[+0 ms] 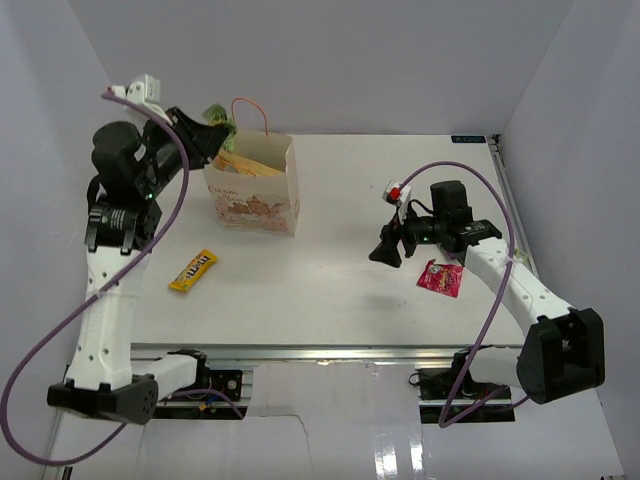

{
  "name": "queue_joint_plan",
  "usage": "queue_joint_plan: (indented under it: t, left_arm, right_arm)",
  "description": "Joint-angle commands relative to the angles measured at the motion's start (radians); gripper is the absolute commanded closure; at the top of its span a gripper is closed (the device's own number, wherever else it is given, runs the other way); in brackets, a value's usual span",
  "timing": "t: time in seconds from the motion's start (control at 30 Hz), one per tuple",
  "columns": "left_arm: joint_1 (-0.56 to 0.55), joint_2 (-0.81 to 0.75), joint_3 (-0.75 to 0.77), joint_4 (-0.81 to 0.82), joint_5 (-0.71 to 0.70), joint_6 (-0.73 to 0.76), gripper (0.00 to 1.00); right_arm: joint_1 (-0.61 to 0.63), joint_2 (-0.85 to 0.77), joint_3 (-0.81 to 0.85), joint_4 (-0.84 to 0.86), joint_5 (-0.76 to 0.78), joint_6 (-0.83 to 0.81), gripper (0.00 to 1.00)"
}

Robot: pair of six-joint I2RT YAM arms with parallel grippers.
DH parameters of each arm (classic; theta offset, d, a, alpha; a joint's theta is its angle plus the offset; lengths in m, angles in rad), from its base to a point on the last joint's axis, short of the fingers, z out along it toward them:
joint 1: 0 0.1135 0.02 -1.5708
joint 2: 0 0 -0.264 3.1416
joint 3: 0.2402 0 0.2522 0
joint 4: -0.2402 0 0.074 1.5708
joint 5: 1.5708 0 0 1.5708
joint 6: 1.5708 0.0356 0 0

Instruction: Place the snacks into the paper bag

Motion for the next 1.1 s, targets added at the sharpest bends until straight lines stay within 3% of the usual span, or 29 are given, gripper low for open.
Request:
queue_joint_plan:
  t: [0.0,0.17,0.47,0.7,0.8,0.83,0.9,1.07]
  left_arm:
    - [-0.001,0.175,0.139,0.011,0.049,0.021,1.0]
    - [-0.001,0.354,0.27,0.024,0.069,0.011,1.0]
    - [-0.002,0.497,0.267,0.06,0.089,-0.005,0.96]
    - [-0.008,0.531,0.261,0.058,0.101,-0.033,0.59]
    - [-0.008,0.539,0.275,0.052,0.098,-0.039,0.51]
    - [-0.008,0.54,0.29,0.051,0.097,-0.039,0.4]
    - [-0.008,0.551,0.316,0.041,0.097,-0.039,0.35]
    - [-0.007,0.543,0.374,0.02,0.077,-0.021,0.34]
  right_arm:
    - [-0.004,-0.046,0.019,-0.004,-0.003,-0.014,0.23]
    - [-0.01,-0.069,0.006,-0.004,0.017,-0.017,0.23]
    - [-0.024,-0.071,-0.001,-0.002,0.017,-0.017,0.23]
    - [-0.027,-0.063,0.005,-0.002,0.014,-0.017,0.23]
    - [-0.032,-0.063,0.005,-0.004,0.014,-0.017,0.23]
    - [-0.033,-0.065,0.005,-0.004,0.012,-0.017,0.23]
    - [-0.038,-0.066,0.005,-0.005,0.012,-0.016,0.23]
    - [-0.047,-0.073,0.014,-0.022,0.017,-0.017,0.23]
